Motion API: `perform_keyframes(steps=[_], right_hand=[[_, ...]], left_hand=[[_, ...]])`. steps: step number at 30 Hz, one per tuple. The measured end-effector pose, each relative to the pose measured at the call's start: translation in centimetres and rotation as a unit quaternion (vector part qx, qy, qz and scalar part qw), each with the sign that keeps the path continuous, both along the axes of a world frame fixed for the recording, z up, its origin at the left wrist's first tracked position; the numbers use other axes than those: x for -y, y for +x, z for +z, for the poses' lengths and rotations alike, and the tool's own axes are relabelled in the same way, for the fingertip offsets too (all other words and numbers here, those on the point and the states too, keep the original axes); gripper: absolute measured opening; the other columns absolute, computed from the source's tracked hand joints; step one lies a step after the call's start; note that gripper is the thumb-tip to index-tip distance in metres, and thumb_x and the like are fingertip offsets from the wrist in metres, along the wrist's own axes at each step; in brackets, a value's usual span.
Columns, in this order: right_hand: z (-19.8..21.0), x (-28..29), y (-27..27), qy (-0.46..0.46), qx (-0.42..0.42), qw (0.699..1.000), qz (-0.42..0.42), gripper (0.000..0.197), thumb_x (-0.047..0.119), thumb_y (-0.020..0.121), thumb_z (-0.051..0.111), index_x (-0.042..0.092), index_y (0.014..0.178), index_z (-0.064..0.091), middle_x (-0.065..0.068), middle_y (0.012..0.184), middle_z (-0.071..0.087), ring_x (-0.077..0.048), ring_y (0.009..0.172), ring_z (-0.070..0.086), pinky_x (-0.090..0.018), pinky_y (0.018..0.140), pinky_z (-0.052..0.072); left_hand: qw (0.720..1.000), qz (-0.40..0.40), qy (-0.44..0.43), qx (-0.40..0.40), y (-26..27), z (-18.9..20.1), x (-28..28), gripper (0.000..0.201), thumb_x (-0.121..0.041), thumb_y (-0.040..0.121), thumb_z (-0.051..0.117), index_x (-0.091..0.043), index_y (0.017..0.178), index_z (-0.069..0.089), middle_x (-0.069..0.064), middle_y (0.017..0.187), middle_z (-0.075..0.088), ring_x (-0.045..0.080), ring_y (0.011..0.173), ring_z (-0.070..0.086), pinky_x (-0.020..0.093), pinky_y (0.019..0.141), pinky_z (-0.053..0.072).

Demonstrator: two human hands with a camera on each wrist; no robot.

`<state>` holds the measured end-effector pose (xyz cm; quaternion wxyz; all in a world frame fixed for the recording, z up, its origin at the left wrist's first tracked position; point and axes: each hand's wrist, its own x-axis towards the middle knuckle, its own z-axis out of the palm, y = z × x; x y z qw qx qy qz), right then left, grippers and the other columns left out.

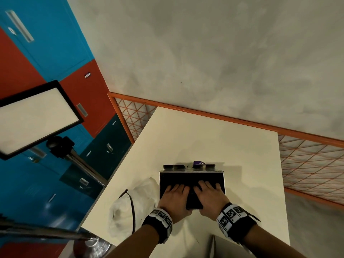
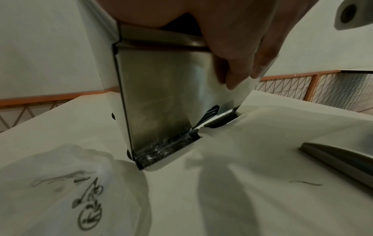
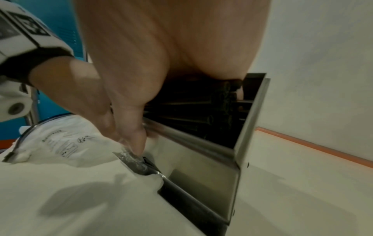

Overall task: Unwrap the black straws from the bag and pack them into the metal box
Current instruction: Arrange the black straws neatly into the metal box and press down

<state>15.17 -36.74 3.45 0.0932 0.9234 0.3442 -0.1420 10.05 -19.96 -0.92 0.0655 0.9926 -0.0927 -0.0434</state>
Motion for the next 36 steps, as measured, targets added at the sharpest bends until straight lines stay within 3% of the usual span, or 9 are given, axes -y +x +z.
perform_keyframes(steps=[3,9,14,20,26,30,36], right_hand=[[0.1,-0.3,-0.3,0.014,0.011,1.000,0.000,0.064,0.031,0.077,0.061,0.018,0.136,0.042,-0.009,0.142,0.033,-0.031,0.129,0.035,-0.051,0.100,0.034],[-0.2,-0.6,-0.1,0.023,-0.021,0.999,-0.011,0.062,0.036,0.077,0.059,0.020,0.134,0.041,-0.004,0.137,0.042,-0.025,0.127,0.038,-0.050,0.101,0.032],[-0.6,-0.6,0.4,0.019,-0.047,0.998,-0.034,0.074,0.040,0.071,0.064,0.025,0.138,0.035,-0.004,0.140,0.040,-0.026,0.130,0.039,-0.049,0.103,0.032],[-0.8,0.1,1.1,0.025,-0.080,0.996,-0.022,0.086,0.048,0.063,0.070,0.030,0.139,0.032,-0.002,0.147,0.033,-0.025,0.133,0.037,-0.049,0.106,0.033],[-0.8,0.2,0.6,0.036,-0.032,0.999,-0.003,0.068,0.043,0.072,0.062,0.027,0.134,0.038,0.002,0.133,0.049,-0.023,0.123,0.046,-0.046,0.100,0.034],[-0.7,0.4,0.4,0.057,-0.016,0.998,0.006,0.063,0.041,0.074,0.058,0.025,0.133,0.043,0.000,0.134,0.047,-0.024,0.125,0.045,-0.046,0.098,0.037],[-0.6,0.3,0.1,0.052,0.004,0.999,0.011,0.059,0.041,0.056,0.071,0.022,0.111,0.062,-0.004,0.116,0.055,-0.028,0.105,0.053,-0.047,0.080,0.049]], left_hand=[[1.000,-0.006,0.009,-0.013,0.1,0.3,-0.1,0.061,-0.057,0.074,0.051,-0.023,0.124,0.050,-0.002,0.121,0.063,0.022,0.111,0.058,0.041,0.098,0.043],[0.999,-0.006,0.006,-0.035,0.3,0.2,-0.1,0.069,-0.056,0.072,0.058,-0.022,0.130,0.046,-0.002,0.133,0.056,0.021,0.123,0.050,0.042,0.104,0.039],[0.999,-0.003,0.004,-0.042,0.3,0.2,-0.2,0.077,-0.059,0.072,0.056,-0.021,0.138,0.042,-0.002,0.144,0.046,0.022,0.132,0.043,0.045,0.109,0.034],[0.999,0.005,0.007,-0.032,-0.2,0.1,0.1,0.070,-0.057,0.068,0.057,-0.022,0.128,0.049,-0.001,0.129,0.049,0.023,0.121,0.047,0.046,0.103,0.039],[1.000,0.001,0.013,-0.002,-0.1,0.0,0.0,0.063,-0.058,0.068,0.052,-0.023,0.120,0.052,-0.003,0.119,0.058,0.021,0.111,0.055,0.043,0.097,0.043],[1.000,0.001,0.009,0.008,0.1,0.0,-0.1,0.061,-0.060,0.071,0.047,-0.023,0.120,0.053,-0.003,0.117,0.062,0.020,0.109,0.058,0.040,0.098,0.045],[1.000,-0.003,0.016,-0.011,0.2,0.0,-0.1,0.060,-0.058,0.075,0.051,-0.023,0.124,0.049,-0.001,0.123,0.062,0.021,0.115,0.056,0.041,0.102,0.042]])
